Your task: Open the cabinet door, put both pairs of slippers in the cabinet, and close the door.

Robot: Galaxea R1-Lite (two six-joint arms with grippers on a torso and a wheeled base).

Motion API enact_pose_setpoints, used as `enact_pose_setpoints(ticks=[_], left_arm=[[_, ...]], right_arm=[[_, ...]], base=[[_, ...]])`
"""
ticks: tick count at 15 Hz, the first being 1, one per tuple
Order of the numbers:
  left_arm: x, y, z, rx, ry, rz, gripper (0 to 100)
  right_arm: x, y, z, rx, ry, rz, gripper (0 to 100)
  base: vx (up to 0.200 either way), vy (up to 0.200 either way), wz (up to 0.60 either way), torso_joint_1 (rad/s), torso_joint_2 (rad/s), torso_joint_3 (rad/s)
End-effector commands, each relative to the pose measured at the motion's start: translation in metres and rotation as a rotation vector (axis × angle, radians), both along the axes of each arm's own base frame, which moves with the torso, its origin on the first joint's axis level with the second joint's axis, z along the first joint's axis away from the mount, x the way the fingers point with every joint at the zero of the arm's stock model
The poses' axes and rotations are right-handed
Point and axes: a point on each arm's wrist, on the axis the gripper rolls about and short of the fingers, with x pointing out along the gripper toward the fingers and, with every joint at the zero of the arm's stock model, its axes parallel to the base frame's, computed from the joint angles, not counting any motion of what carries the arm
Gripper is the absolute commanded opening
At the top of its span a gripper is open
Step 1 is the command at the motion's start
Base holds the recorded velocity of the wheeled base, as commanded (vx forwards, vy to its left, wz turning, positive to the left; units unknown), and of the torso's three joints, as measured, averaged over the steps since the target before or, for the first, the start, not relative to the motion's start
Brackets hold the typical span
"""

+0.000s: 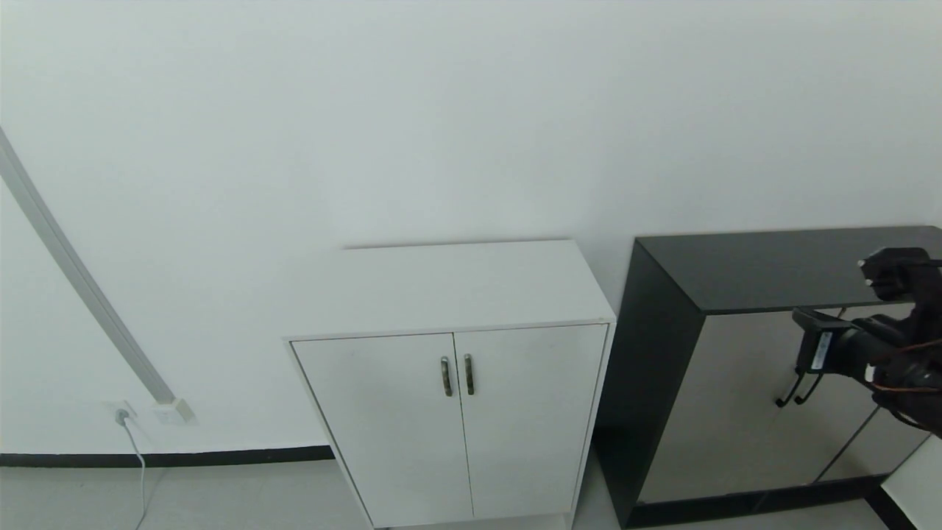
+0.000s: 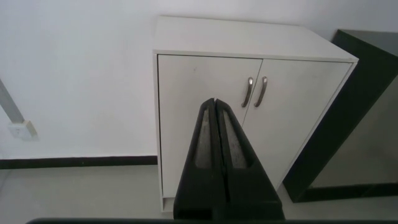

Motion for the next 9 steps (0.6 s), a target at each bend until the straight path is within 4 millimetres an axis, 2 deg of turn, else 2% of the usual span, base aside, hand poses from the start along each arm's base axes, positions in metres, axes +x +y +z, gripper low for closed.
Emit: enact_pose_setpoints(ticks=[1,5,7,9], left_arm=[[0.000,0.000,0.000,0.000,0.000,0.000,0],[0.000,0.000,0.000,0.000,0.000,0.000,0],[0.000,0.000,0.000,0.000,0.000,0.000,0],[0.000,0.000,0.000,0.000,0.000,0.000,0]], right_arm=[[-0.029,-0.010,0.009,0.001,-0.050,-0.026,0],[-0.070,-0.016,-0.003,-0.013,-0.045,-0.015,0],[-0.084,-0.017,-0.009,-0.013,-0.037,-0.010,0],[-0.106,-0.019,-0.023,-0.014,-0.014,0.008,0]], base=[[0.000,0.000,0.00,0.000,0.00,0.000],[0.000,0.000,0.00,0.000,0.00,0.000],[0.000,0.000,0.00,0.000,0.00,0.000],[0.000,0.000,0.00,0.000,0.00,0.000]])
